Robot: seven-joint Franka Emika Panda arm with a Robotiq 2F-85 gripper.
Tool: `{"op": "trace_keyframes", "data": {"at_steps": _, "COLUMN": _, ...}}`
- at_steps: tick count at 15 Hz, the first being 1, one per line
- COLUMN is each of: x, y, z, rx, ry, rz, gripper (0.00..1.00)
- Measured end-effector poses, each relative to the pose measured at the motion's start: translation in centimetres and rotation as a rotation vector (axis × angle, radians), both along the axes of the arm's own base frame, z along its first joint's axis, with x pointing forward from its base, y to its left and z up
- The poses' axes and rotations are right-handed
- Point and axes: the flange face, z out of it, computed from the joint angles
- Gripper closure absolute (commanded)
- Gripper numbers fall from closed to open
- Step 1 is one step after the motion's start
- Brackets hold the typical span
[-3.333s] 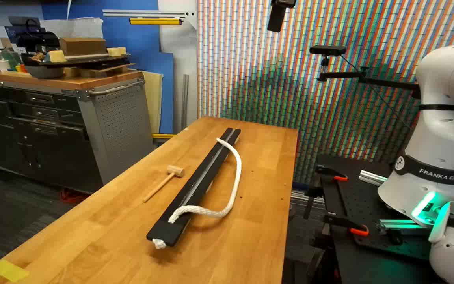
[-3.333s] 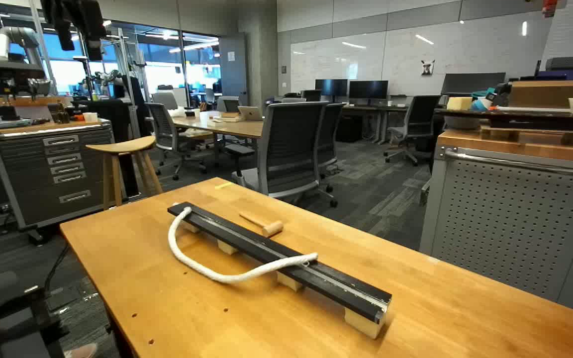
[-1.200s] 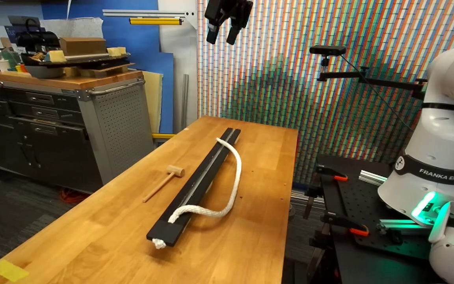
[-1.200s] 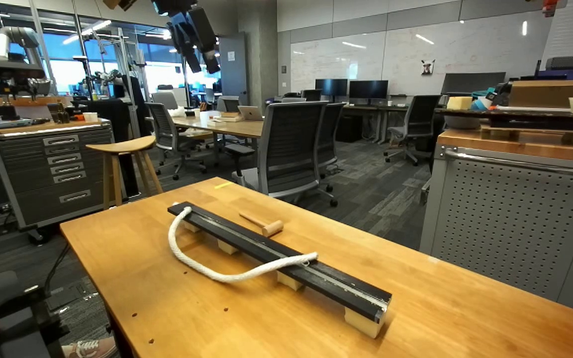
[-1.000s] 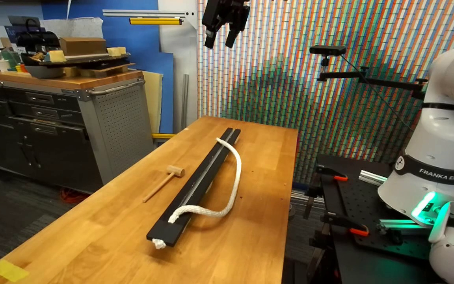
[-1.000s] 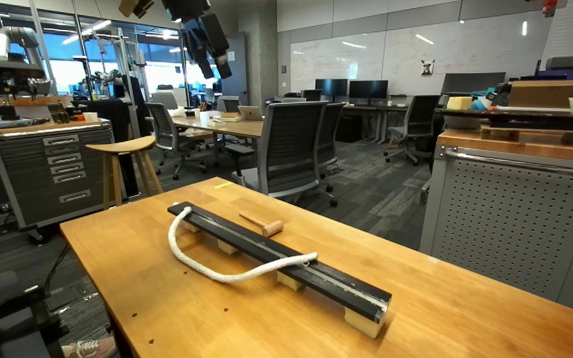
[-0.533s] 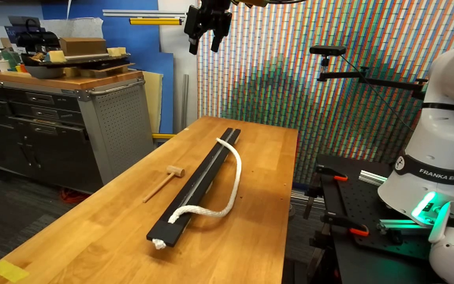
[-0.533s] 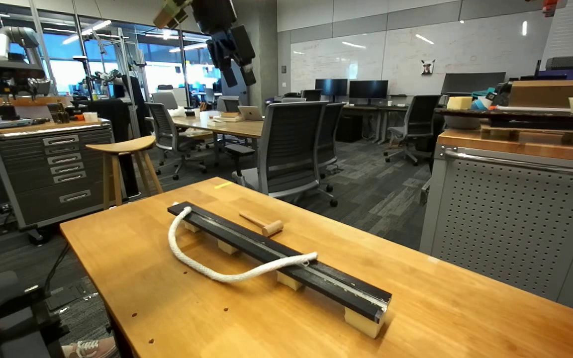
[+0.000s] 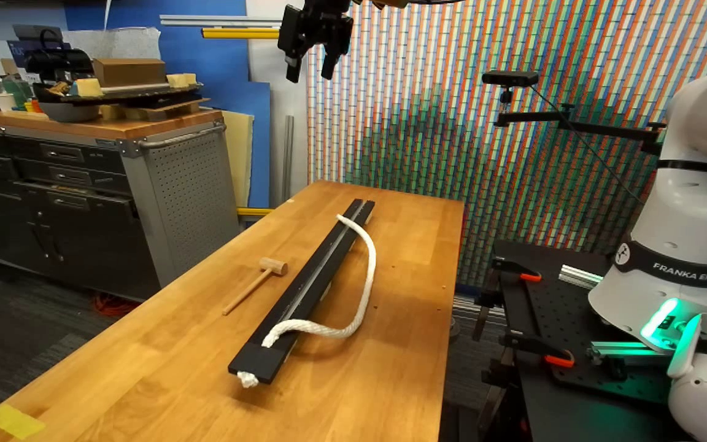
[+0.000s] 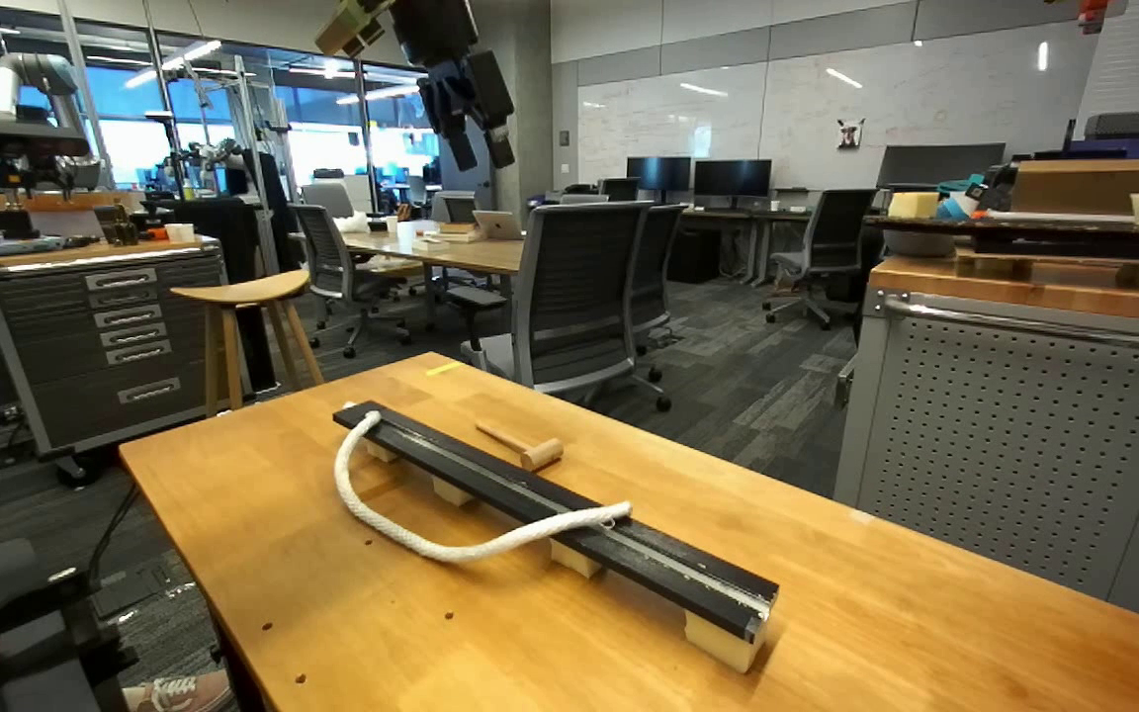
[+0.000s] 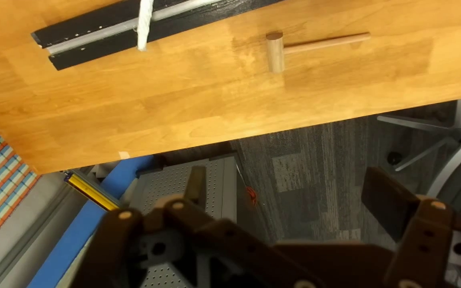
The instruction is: Pick up the white rope and arrange it neatly on the board
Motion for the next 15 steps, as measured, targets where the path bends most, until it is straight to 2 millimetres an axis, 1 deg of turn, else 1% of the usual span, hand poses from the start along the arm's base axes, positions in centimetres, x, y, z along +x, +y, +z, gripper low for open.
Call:
{"op": "trace_keyframes", "data": {"at_steps": 3, "x": 0.0, "y": 0.3, "z": 0.2, "rx": -0.006, "ry": 0.01, "rz": 0.004, "gripper": 0.0}}
{"op": "trace_keyframes", "data": {"at_steps": 6, "x": 0.1, "y": 0.5, "z": 2.1, "rx": -0.024, "ry": 0.046, "rz": 0.001, "gripper": 0.0}}
{"op": "trace_keyframes", "data": {"at_steps": 8, "x": 0.5, "y": 0.1, "z": 3.5, "rx": -0.031, "ry": 0.092, "rz": -0.021, "gripper": 0.0}}
{"op": "trace_keyframes", "data": {"at_steps": 9, "x": 0.9, "y": -0.4, "z": 3.8, "rx": -0.033, "ry": 0.125, "rz": -0.036, "gripper": 0.0}}
{"op": "trace_keyframes", "data": {"at_steps": 10, "x": 1.4, "y": -1.0, "z": 3.7, "rx": -0.034, "ry": 0.157, "rz": -0.052, "gripper": 0.0}}
{"op": "trace_keyframes", "data": {"at_steps": 12, "x": 2.7, "y": -2.6, "z": 2.5, "rx": -0.032, "ry": 0.23, "rz": -0.084, "gripper": 0.0}}
{"op": "trace_keyframes", "data": {"at_steps": 15, "x": 5.1, "y": -5.7, "z": -1.0, "rx": -0.025, "ry": 0.328, "rz": -0.13, "gripper": 0.0}}
